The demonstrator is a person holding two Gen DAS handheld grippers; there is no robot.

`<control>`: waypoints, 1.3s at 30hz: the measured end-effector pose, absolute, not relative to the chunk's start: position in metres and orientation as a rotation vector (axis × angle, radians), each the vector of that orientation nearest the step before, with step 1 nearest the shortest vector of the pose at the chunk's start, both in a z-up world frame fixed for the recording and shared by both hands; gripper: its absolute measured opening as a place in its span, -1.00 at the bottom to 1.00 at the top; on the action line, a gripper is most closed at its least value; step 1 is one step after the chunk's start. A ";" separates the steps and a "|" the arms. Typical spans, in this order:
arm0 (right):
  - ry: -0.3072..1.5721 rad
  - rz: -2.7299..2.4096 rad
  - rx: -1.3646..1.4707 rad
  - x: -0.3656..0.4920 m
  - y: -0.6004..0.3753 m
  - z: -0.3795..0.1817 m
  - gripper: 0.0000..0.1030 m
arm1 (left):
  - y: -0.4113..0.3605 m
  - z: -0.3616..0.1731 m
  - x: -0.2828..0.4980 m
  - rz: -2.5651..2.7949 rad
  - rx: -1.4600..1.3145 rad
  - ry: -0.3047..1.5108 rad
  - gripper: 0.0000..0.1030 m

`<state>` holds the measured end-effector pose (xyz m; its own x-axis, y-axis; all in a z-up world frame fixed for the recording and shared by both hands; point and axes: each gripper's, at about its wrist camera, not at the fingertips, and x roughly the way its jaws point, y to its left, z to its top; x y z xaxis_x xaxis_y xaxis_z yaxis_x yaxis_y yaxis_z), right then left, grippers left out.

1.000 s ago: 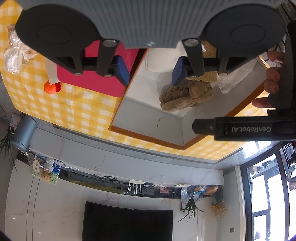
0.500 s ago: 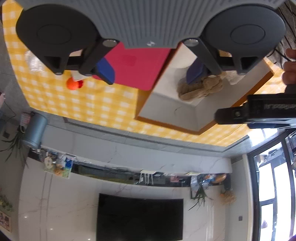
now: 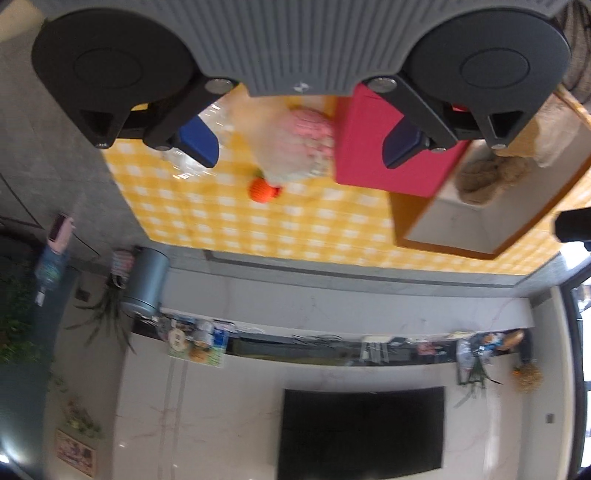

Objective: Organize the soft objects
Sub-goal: 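Move both tools back over the table to the remaining items, then close the right tool on the yellow cloth and lift it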

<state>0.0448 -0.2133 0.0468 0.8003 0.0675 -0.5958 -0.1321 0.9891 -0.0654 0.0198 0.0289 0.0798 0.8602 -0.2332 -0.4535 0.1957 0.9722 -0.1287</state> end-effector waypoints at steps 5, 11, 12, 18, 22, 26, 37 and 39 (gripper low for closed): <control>0.755 -0.010 -0.096 0.062 -0.249 0.016 0.87 | 0.006 0.076 0.022 -0.263 -0.051 0.502 1.00; 0.958 -0.082 -0.066 0.087 -0.272 -0.036 0.87 | -0.025 0.063 0.033 -0.316 -0.013 0.556 1.00; 0.990 -0.064 -0.043 0.090 -0.275 -0.045 0.87 | -0.029 0.061 0.034 -0.317 -0.008 0.564 1.00; 1.127 -0.007 -0.001 0.102 -0.271 -0.081 0.87 | -0.046 0.042 0.040 -0.316 0.010 0.627 1.00; 1.180 0.020 -0.071 0.107 -0.253 -0.096 0.87 | -0.049 0.035 0.040 -0.334 0.014 0.649 1.00; 1.226 -0.019 -0.158 0.110 -0.242 -0.108 0.86 | -0.048 0.031 0.038 -0.352 0.033 0.668 1.00; 1.237 0.046 -0.050 0.105 -0.251 -0.105 0.23 | -0.047 0.035 0.031 -0.364 0.064 0.652 1.00; 1.221 0.087 -0.052 0.102 -0.250 -0.102 0.00 | -0.048 0.037 0.031 -0.365 0.066 0.649 1.00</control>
